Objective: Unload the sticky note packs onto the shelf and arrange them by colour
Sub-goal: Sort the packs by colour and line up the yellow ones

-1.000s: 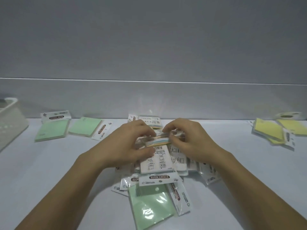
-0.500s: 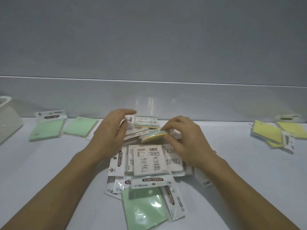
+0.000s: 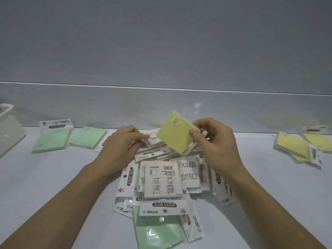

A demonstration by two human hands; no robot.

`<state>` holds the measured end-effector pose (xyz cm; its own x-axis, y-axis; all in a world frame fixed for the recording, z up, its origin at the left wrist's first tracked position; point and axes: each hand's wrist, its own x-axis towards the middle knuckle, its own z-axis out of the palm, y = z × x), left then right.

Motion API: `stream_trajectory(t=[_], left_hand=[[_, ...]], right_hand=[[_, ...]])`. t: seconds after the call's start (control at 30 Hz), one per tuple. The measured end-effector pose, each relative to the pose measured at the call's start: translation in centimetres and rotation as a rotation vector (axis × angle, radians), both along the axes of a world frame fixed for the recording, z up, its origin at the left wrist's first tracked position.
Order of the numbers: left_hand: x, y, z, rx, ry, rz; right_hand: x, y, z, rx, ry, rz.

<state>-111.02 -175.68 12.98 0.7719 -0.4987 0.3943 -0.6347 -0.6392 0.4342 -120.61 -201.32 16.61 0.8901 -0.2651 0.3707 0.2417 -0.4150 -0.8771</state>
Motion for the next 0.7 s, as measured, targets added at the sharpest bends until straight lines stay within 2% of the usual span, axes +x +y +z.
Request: stream_trajectory(t=[0.13, 0.4, 0.47, 0.6, 0.7], left_hand=[[-0.7, -0.4, 0.9, -0.181, -0.074, 0.028], [-1.9, -0.3, 2.2, -0.476, -0.070, 0.206], [-2.1, -0.4, 2.2, -0.630, 0.061, 0.221], [-3.2, -0.5, 2.6, -1.010, 0.530, 0.238], [-4.0, -0.8, 3.6, -1.198, 0.782, 0.110]], right_hand=[[0.1, 0.0, -0.2, 0.104, 0.040, 0.014], [-0.2, -0.5, -0.4, 0.267, 0.072, 0.082], [-0.2, -0.5, -0.4, 0.293, 0.079, 0.097], [-0.4, -0.5, -0.2, 0.332, 0.082, 0.106], [-0.5, -0.7, 0.2, 0.378, 0.092, 0.098]])
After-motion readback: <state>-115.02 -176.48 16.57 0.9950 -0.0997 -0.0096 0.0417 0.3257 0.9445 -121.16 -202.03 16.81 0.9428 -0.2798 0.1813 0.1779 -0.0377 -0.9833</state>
